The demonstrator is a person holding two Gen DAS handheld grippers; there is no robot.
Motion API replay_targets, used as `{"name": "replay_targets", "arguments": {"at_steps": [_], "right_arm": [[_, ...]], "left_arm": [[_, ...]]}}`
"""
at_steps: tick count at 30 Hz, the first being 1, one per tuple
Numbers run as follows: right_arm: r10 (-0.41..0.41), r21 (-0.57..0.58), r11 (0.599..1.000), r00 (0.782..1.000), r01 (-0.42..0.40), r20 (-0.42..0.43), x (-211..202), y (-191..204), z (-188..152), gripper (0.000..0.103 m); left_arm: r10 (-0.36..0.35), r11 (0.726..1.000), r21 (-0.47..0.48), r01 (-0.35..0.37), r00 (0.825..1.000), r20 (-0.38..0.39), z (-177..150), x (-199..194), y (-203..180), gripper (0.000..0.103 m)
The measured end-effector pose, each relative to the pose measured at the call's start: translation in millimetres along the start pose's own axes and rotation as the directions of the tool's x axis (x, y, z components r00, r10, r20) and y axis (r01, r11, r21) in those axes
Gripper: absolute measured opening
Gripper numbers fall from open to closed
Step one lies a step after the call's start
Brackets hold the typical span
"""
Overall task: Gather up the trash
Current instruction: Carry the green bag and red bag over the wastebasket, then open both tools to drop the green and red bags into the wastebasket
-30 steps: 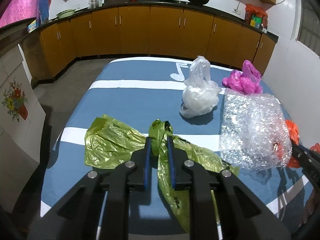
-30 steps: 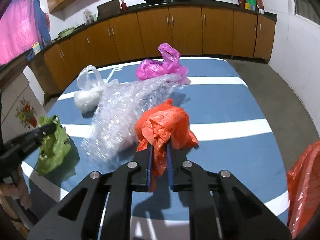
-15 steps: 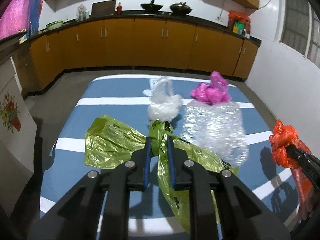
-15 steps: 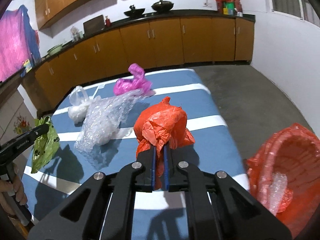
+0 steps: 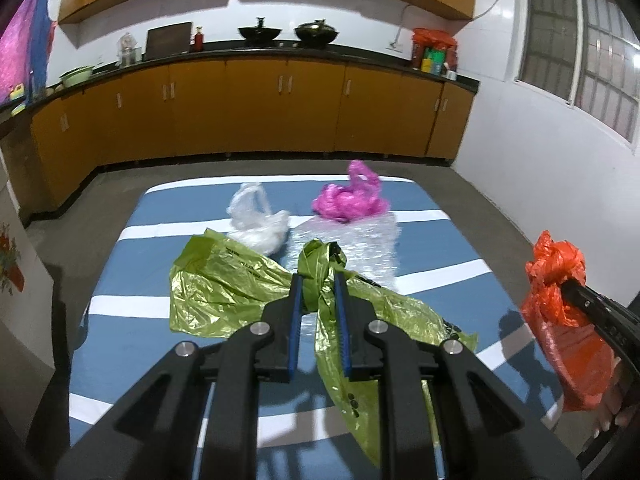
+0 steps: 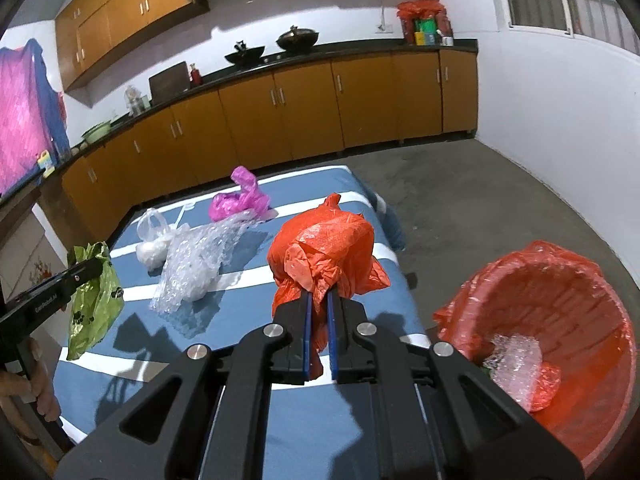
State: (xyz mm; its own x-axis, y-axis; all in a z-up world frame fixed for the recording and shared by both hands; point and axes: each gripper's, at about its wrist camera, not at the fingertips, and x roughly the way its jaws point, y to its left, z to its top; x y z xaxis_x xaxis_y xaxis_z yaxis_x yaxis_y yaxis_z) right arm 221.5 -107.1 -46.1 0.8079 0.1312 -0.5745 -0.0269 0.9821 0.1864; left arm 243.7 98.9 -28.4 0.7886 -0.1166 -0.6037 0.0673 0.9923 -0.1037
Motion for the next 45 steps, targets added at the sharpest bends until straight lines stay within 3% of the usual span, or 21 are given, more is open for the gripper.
{"name": "replay_targets", "arguments": {"at_steps": [10, 19, 25, 32, 45], "right_arm": [[-0.051, 0.041, 0.998, 0.998, 0.049, 0.043, -27, -27, -3, 0.007], [-0.127, 0.106, 0.987, 0.989, 0.119, 0.075, -52, -67, -11, 0.007], [-0.206, 0.162, 0.968, 0.974, 0.19, 0.091, -70, -98, -20, 0.007], [-0.289, 0.224, 0.938, 0.953, 0.263, 0.094, -89, -132, -29, 0.007], [-0.379, 0.298, 0.892, 0.921, 0.338, 0.091, -107, -174, -41, 0.007]], "left_arm": [[-0.119, 0.991, 0.059, 0.118, 0.993, 0.02, 0, -12, -50, 0.016], [-0.239, 0.965, 0.109, 0.237, 0.971, 0.011, -3, -14, -103, 0.016], [-0.333, 0.934, 0.135, 0.331, 0.943, -0.003, -4, -12, -146, 0.016], [-0.443, 0.88, 0.175, 0.441, 0.896, -0.032, -10, -8, -204, 0.016], [-0.537, 0.804, 0.226, 0.55, 0.835, -0.121, -23, 16, -281, 0.016]]}}
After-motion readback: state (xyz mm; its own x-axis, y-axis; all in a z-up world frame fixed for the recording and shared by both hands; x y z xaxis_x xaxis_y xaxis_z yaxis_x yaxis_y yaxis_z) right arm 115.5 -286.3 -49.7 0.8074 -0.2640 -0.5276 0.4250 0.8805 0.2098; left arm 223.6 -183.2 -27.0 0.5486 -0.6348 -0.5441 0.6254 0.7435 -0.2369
